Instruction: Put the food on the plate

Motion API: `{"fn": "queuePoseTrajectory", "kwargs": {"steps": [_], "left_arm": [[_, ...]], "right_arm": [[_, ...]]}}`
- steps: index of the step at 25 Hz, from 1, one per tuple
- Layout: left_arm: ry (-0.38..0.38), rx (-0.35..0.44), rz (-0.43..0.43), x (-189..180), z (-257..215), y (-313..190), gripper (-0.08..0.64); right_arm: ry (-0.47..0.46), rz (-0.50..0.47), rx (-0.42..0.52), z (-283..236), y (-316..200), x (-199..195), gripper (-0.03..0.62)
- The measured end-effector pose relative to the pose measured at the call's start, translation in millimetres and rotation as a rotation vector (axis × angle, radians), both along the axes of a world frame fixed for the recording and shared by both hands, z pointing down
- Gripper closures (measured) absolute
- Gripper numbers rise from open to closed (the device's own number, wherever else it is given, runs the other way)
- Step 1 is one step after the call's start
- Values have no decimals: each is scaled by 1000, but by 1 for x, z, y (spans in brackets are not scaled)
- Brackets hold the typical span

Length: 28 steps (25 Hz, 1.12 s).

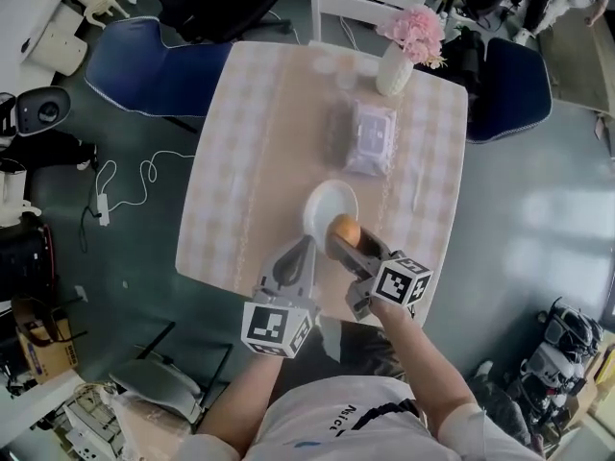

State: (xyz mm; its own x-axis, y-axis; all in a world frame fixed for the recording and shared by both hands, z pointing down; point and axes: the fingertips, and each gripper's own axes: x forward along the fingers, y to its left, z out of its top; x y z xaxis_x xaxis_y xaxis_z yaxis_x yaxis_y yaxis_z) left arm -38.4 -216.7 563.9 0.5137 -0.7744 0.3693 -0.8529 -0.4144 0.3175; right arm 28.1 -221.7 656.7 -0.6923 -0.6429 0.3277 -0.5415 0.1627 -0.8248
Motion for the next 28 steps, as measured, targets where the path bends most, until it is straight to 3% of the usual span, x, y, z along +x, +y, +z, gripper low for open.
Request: {"fn": "queuePoseTrajectory", "kwargs": {"steps": [9,13,28], "left_arm": [[-14,-64,-13,-6,34,-1,554],[-16,-70,-15,-9,39,-3,554],[-18,-52,-25,-13,32,-4,554]], "right_arm": [[388,-131,80,45,-2,-8,274],[495,-177,129,48,-6,-14,273],[543,-231,171,38,-15,-22,273]]}}
